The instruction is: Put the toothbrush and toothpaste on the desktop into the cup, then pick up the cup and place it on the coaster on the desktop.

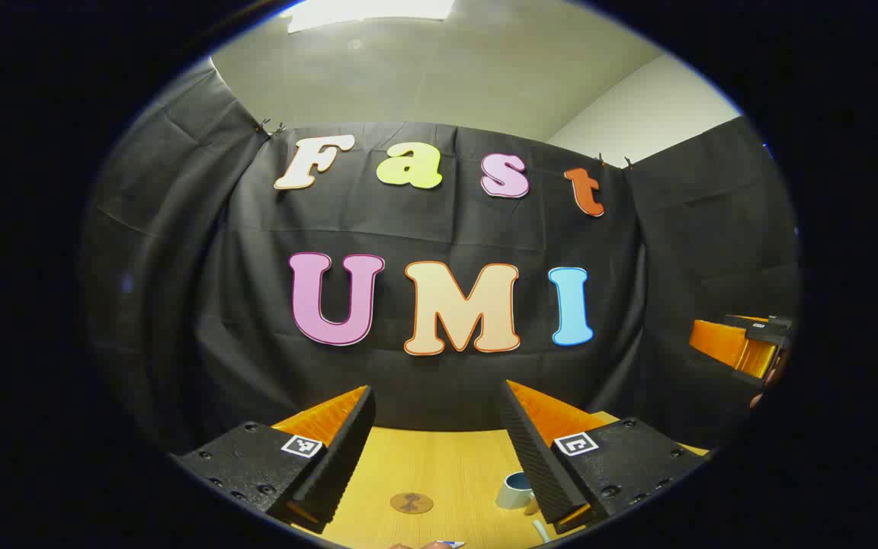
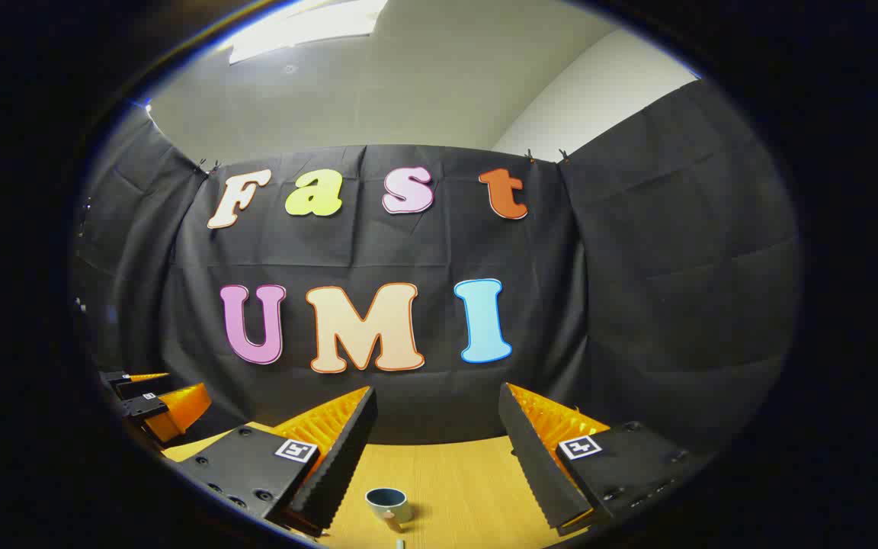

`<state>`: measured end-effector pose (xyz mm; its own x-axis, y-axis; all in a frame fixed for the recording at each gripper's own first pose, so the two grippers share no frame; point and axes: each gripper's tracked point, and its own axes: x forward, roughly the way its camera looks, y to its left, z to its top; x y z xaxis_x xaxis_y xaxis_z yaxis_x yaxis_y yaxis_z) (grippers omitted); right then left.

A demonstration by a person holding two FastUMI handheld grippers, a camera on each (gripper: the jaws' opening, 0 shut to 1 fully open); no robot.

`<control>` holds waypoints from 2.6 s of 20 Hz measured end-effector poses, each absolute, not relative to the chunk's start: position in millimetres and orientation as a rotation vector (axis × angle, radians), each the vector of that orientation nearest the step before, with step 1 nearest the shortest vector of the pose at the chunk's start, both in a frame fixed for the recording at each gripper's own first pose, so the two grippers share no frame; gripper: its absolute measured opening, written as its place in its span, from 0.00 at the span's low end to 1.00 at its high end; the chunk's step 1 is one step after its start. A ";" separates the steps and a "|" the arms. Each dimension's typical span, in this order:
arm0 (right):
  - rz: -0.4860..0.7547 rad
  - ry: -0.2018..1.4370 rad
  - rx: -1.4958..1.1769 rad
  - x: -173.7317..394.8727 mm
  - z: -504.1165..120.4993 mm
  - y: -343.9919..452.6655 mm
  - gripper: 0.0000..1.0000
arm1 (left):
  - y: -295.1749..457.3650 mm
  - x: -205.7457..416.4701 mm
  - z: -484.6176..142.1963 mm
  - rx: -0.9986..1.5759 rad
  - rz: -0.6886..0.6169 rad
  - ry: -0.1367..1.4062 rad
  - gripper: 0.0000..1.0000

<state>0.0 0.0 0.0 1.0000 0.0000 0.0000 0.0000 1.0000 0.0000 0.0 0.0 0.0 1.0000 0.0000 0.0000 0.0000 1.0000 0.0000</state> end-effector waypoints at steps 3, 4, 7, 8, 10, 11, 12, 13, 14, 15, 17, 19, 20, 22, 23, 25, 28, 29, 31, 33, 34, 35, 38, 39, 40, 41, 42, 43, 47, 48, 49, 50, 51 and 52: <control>0.030 -0.006 -0.007 4.6 0.1 4.9 0.99 | -0.6 3.1 -1.0 0.007 0.006 0.007 0.94; 0.043 -0.006 -0.010 6.9 -1.7 8.4 0.99 | -2.1 3.9 -1.1 0.009 0.007 0.006 0.94; 0.082 -0.003 -0.025 10.0 -4.5 16.6 0.99 | -2.0 3.7 2.0 0.021 0.013 0.000 0.94; 0.090 0.000 -0.029 11.1 -6.2 18.1 0.99 | -1.1 3.3 1.6 0.020 0.017 -0.002 0.94; 0.088 0.015 -0.051 13.6 -11.9 19.0 0.99 | 3.2 2.5 -0.2 0.018 0.028 0.003 0.94; 0.094 0.028 -0.057 13.5 -16.4 21.5 0.99 | 7.3 1.7 -1.2 0.019 0.038 0.008 0.94; 0.102 0.037 -0.058 13.4 -19.2 25.2 0.99 | 12.2 0.2 -2.4 0.020 0.050 0.010 0.94; 0.108 0.044 -0.056 13.5 -21.9 27.9 0.99 | 17.1 -1.3 -2.7 0.024 0.064 0.010 0.94; 0.114 0.055 -0.057 12.4 -27.7 29.5 1.00 | 21.6 -3.1 -5.1 0.027 0.073 0.012 0.94; 0.118 0.068 -0.059 11.9 -32.6 30.9 0.99 | 25.5 -4.5 -7.6 0.031 0.080 0.018 0.94; 0.125 0.098 -0.062 11.5 -46.9 34.2 0.99 | 34.7 -7.6 -12.1 0.035 0.094 0.026 0.94; 0.136 0.132 -0.065 11.5 -61.3 39.6 0.99 | 44.7 -9.1 -13.9 0.025 0.107 0.028 0.94; 0.137 0.141 -0.068 10.6 -66.4 40.6 0.99 | 49.4 -9.1 -15.7 0.020 0.115 0.032 0.94; 0.154 0.166 -0.080 11.0 -80.3 46.1 0.99 | 56.7 -11.0 -17.4 0.020 0.124 0.041 0.94; 0.163 0.189 -0.086 10.6 -89.9 49.4 0.99 | 60.2 -11.7 -17.3 0.027 0.129 0.041 0.94; 0.173 0.243 -0.086 7.8 -113.3 51.7 0.99 | 65.0 -11.7 -15.9 0.040 0.132 0.042 0.94; 0.185 0.348 -0.089 4.0 -154.4 57.5 0.99 | 69.3 -13.9 -12.5 0.052 0.126 0.033 0.94; 0.179 0.389 -0.104 2.1 -168.4 56.9 1.00 | 71.0 -14.5 -11.4 0.056 0.126 0.032 0.94; 0.164 0.454 -0.134 1.0 -193.2 52.6 1.00 | 75.0 -16.9 -12.3 0.063 0.123 0.033 0.94; 0.163 0.523 -0.164 -0.6 -217.8 53.9 1.00 | 80.3 -21.3 -16.5 0.066 0.127 0.044 0.94; 0.172 0.564 -0.174 -3.4 -232.6 56.6 1.00 | 83.3 -21.7 -18.9 0.067 0.132 0.048 0.94; 0.177 0.618 -0.184 -6.0 -247.3 57.8 1.00 | 85.8 -22.6 -19.7 0.066 0.135 0.051 0.94; 0.178 0.733 -0.209 -10.5 -285.0 57.1 1.00 | 94.7 -23.5 -24.7 0.063 0.155 0.063 0.94; 0.177 0.771 -0.215 -12.7 -296.6 56.7 1.00 | 98.1 -24.2 -25.0 0.063 0.165 0.064 0.94; 0.179 0.814 -0.217 -14.2 -309.6 57.2 1.00 | 101.3 -25.1 -25.9 0.064 0.173 0.064 0.94; 0.173 0.860 -0.218 -16.7 -322.2 56.7 1.00 | 103.9 -25.8 -26.6 0.065 0.181 0.064 0.94; 0.172 0.903 -0.212 -22.4 -332.8 54.6 1.00 | 106.7 -27.7 -28.2 0.069 0.190 0.068 0.94; 0.175 0.944 -0.204 -28.3 -343.7 54.3 1.00 | 110.0 -29.6 -29.9 0.074 0.199 0.072 0.94; 0.190 1.084 -0.213 -47.6 -379.0 52.6 1.00 | 118.2 -37.1 -42.0 0.073 0.232 0.101 0.94; 0.194 1.120 -0.214 -53.1 -387.2 53.5 1.00 | 119.9 -39.5 -45.3 0.073 0.241 0.108 0.94; 0.196 1.158 -0.211 -56.8 -393.6 53.7 1.00 | 122.9 -41.9 -46.6 0.077 0.252 0.115 0.94; 0.198 1.199 -0.203 -61.3 -400.8 53.3 1.00 | 125.5 -44.5 -49.7 0.082 0.259 0.122 0.94; 0.196 1.241 -0.196 -64.5 -406.5 53.0 1.00 | 127.0 -46.7 -52.9 0.086 0.264 0.133 0.94; 0.193 1.285 -0.190 -68.6 -413.4 52.0 1.00 | 129.3 -48.8 -56.9 0.085 0.269 0.141 0.94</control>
<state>-68.6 52.0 -413.4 0.2706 0.0368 -0.9620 -0.2478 0.9683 -0.0327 -48.8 129.3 -56.9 0.9542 0.2708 -0.1269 -0.2589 0.9604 0.1027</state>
